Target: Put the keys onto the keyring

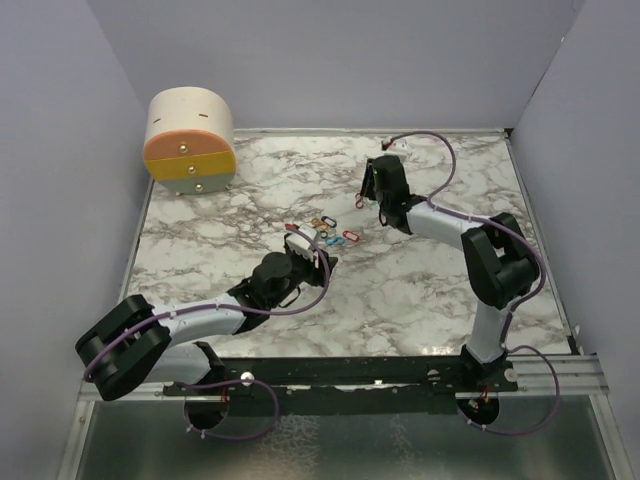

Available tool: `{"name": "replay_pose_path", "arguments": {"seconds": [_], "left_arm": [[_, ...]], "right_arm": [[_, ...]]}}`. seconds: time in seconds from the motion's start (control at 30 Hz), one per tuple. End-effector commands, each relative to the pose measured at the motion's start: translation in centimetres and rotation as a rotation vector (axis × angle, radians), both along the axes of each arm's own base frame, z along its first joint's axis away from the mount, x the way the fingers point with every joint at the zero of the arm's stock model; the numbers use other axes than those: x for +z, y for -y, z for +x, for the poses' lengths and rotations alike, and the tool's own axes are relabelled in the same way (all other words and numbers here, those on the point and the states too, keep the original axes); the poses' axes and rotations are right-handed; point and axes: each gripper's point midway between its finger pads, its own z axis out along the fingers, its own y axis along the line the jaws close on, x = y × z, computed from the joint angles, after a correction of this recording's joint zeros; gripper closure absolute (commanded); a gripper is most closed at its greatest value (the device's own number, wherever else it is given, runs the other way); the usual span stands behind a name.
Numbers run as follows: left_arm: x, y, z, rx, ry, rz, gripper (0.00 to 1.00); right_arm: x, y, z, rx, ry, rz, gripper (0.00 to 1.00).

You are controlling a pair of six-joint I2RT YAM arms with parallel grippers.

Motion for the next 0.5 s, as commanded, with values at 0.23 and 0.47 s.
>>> {"name": "replay_pose_path", "arguments": {"seconds": [0.23, 0.47], "left_arm": [[1.5, -0.9, 0.6, 0.066, 0.015, -0.038, 0.36], [1.1, -0.9, 0.8, 0.069, 0.012, -0.02, 0.36]], "right_arm": [[-4.0, 1.7, 8.7, 0.018, -0.22, 0.077, 0.57], [-6.0, 1.6, 10.6, 0.047, -0.232, 0.064, 0.57]]}}
